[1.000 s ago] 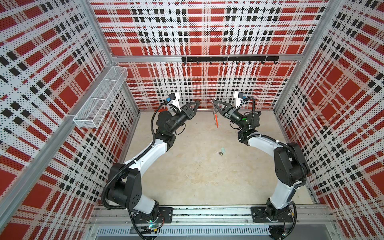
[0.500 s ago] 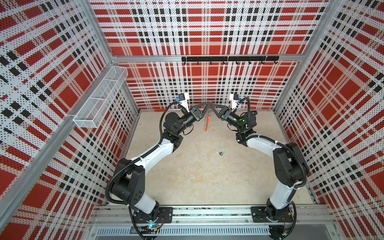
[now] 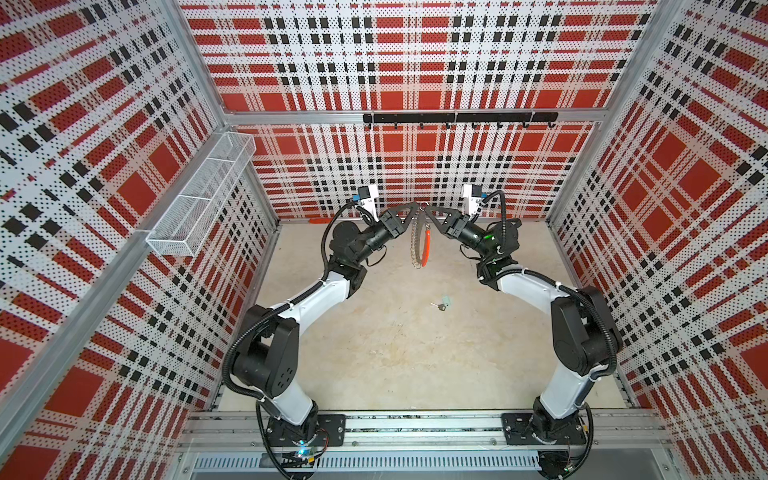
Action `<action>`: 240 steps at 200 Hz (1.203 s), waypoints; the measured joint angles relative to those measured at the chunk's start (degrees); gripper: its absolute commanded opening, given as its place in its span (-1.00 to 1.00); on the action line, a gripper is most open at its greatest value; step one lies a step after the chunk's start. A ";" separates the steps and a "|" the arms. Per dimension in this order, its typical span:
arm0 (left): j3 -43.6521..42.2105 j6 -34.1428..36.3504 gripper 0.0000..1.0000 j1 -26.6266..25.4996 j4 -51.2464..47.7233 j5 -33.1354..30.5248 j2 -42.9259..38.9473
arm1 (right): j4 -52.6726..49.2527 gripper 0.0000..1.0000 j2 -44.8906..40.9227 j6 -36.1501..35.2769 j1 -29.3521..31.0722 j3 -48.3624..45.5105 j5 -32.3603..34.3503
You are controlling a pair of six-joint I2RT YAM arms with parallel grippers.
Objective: Put the keys on the keyring
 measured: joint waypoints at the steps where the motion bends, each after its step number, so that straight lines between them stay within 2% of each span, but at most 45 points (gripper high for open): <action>1: 0.00 -0.04 -0.32 0.00 0.00 0.02 0.00 | 0.00 -1.00 0.00 0.02 0.00 0.00 -0.02; 108: 1.03 -1.97 -0.42 -1.16 1.86 0.24 0.68 | 0.98 -1.00 0.00 1.66 0.11 0.48 -1.05; 162: 1.27 -2.25 -0.41 -1.16 2.45 0.26 1.22 | 1.68 -1.00 0.00 1.70 0.15 0.81 -1.64; 182: 1.53 -2.36 -0.47 -1.16 2.49 0.26 1.62 | 1.70 -1.00 0.00 1.70 0.15 0.81 -1.70; 208: 1.62 -2.67 -0.64 -1.18 2.51 0.33 1.73 | 1.77 -1.00 0.00 1.77 0.15 0.85 -1.77; 240: 1.62 -3.02 -0.66 -1.18 2.80 0.37 1.73 | 1.77 -1.00 0.02 2.10 0.20 1.18 -2.16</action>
